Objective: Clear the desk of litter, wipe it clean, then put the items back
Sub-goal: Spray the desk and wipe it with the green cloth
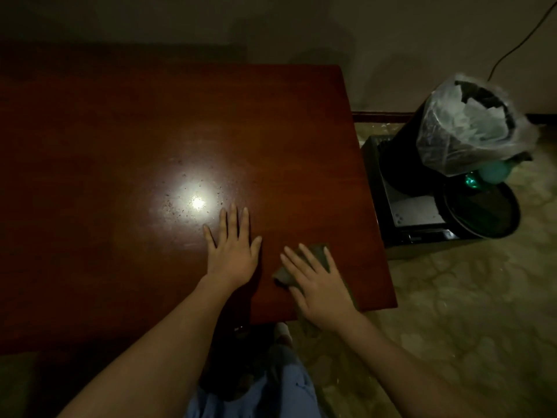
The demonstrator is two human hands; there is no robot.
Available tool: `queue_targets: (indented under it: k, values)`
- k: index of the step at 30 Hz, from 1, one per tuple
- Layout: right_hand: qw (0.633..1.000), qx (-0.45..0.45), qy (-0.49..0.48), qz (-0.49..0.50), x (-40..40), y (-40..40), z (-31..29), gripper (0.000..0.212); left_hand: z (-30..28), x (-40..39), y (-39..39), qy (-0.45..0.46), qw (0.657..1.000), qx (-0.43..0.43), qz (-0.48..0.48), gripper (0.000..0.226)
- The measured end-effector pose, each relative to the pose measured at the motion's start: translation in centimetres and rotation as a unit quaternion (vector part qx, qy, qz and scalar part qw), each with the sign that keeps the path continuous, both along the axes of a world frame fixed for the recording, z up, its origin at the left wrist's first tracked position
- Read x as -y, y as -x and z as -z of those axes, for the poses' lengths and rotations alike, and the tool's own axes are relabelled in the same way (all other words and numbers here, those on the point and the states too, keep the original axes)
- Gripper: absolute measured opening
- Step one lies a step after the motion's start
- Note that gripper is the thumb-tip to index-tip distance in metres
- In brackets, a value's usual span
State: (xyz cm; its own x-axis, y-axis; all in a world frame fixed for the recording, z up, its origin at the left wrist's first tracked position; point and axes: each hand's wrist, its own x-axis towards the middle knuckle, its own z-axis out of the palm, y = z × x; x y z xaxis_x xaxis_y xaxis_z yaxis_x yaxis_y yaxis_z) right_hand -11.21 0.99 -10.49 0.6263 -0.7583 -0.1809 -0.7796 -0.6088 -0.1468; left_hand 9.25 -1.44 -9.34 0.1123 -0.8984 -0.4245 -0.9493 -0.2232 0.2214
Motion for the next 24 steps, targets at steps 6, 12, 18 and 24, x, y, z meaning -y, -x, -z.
queue_targets:
  k: [6, 12, 18, 24]
  values:
    - [0.999, -0.023, 0.009, -0.02, 0.5, 8.3, -0.2, 0.07, -0.2, 0.2, 0.0, -0.011, 1.0, -0.007, -0.003, 0.066]
    - [0.96, 0.001, 0.015, 0.28, 7.7, 4.2, -0.2, 0.062, -0.2, 0.1, 0.1, -0.01, 1.0, 0.002, -0.006, 0.065]
    - [0.995, 0.019, 0.03, 0.091, 6.6, -0.5, 0.1, 0.059, -0.4, 0.3, 0.6, -0.014, 1.0, -0.004, -0.027, 0.066]
    - [0.997, -0.002, 0.022, -0.071, 5.3, 6.6, 0.3, 0.061, -1.8, 4.5, 3.1, 0.034, 0.996, -0.039, -0.076, 0.067]
